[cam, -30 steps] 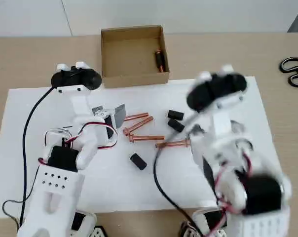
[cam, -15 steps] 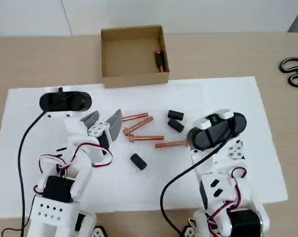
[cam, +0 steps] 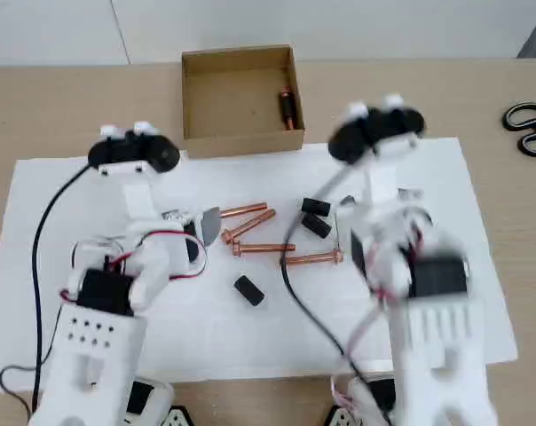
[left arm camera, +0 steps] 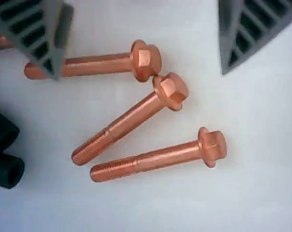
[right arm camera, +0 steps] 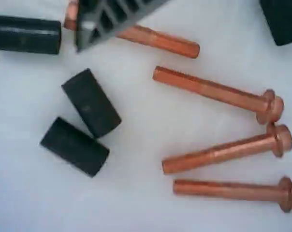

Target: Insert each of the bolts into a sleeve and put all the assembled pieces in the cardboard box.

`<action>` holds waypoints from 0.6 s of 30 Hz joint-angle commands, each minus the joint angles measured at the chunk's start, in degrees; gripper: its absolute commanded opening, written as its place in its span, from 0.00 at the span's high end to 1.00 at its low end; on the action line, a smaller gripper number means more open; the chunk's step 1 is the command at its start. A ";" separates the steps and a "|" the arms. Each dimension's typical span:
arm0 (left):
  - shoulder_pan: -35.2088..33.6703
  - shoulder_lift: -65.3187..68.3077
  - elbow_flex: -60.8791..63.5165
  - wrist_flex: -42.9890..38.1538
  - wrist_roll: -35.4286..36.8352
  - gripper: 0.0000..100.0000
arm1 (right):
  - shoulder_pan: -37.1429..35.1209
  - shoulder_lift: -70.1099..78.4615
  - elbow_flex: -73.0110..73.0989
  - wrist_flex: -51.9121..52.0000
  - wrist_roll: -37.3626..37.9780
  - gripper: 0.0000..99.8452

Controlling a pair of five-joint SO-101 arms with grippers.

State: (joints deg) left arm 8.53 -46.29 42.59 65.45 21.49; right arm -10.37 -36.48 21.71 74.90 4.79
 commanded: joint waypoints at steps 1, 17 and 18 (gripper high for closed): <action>-1.58 3.69 -4.70 -0.09 -0.53 0.80 | -2.77 12.44 -11.25 6.55 4.22 0.78; 5.54 16.62 -6.64 -4.04 -35.69 0.79 | -1.10 15.78 -13.63 14.81 2.11 0.78; 6.24 18.90 -7.60 -4.84 -36.57 0.79 | -0.04 15.78 -12.57 14.81 2.29 0.78</action>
State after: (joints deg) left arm 12.13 -31.34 38.64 63.60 -11.74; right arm -13.63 -20.66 9.14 89.76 7.87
